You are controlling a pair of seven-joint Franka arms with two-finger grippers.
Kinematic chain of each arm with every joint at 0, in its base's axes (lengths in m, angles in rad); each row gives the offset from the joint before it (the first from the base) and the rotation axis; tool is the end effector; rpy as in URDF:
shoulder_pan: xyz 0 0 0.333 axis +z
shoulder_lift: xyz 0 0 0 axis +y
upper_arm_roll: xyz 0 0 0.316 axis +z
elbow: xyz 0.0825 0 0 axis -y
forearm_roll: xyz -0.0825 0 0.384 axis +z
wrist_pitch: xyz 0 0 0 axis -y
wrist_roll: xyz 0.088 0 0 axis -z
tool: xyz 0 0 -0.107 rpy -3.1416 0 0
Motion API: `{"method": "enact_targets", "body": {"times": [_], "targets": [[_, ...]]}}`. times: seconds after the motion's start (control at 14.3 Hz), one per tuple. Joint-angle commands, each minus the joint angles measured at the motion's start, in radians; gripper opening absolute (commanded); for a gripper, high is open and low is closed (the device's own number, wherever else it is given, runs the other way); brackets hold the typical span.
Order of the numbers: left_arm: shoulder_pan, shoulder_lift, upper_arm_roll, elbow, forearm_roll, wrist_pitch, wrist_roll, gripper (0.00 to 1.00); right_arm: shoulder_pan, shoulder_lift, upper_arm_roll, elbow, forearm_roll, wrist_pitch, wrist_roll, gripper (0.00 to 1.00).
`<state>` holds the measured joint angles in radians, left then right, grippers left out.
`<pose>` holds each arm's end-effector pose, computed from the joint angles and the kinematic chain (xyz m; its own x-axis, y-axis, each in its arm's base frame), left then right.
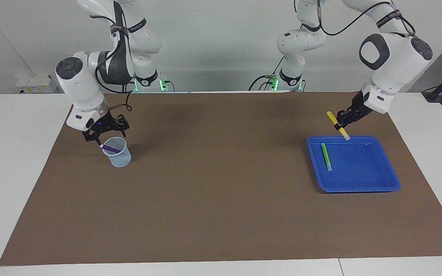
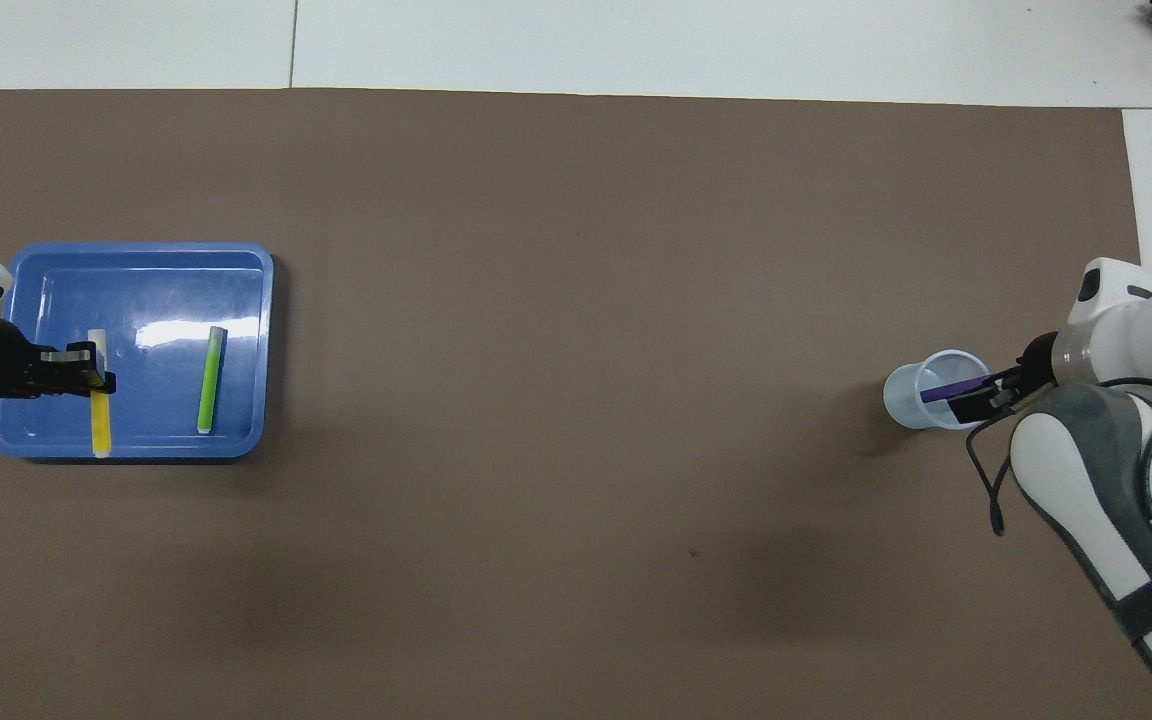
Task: Right arm passes pens to left for tray arrangement
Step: 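Lower the yellow pen into the tray beside the green pen, open the left gripper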
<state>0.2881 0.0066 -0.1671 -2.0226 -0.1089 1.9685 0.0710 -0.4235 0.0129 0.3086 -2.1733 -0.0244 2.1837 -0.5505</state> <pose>0.5438 0.0592 0.4408 0.9942 0.0921 -0.0555 0.0974 -0.9899 0.1028 0.5318 -0.0625 0.3867 0.9006 0.4346 -0.0101 0.4347 -0.9005 0.0126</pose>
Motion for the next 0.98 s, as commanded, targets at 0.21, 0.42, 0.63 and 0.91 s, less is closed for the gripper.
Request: {"method": "enact_targets", "body": {"times": [0.21,0.42,0.63,0.91], "targets": [[0.013,0.108,-0.009,0.001,0.107,0.127,0.059,0.00,-0.044,0.019,0.018,-0.011,-0.015,0.001,0.014,0.79],[0.016,0.164,-0.009,-0.001,0.121,0.197,0.075,0.00,-0.046,0.021,0.018,-0.007,-0.015,-0.004,0.012,0.65],[0.040,0.214,-0.009,-0.005,0.123,0.256,0.099,0.00,-0.046,0.025,0.018,0.001,0.000,-0.010,0.015,0.53],[0.043,0.260,-0.009,-0.015,0.123,0.319,0.099,0.00,-0.040,0.041,0.021,0.039,0.003,-0.045,0.110,0.50]]}}
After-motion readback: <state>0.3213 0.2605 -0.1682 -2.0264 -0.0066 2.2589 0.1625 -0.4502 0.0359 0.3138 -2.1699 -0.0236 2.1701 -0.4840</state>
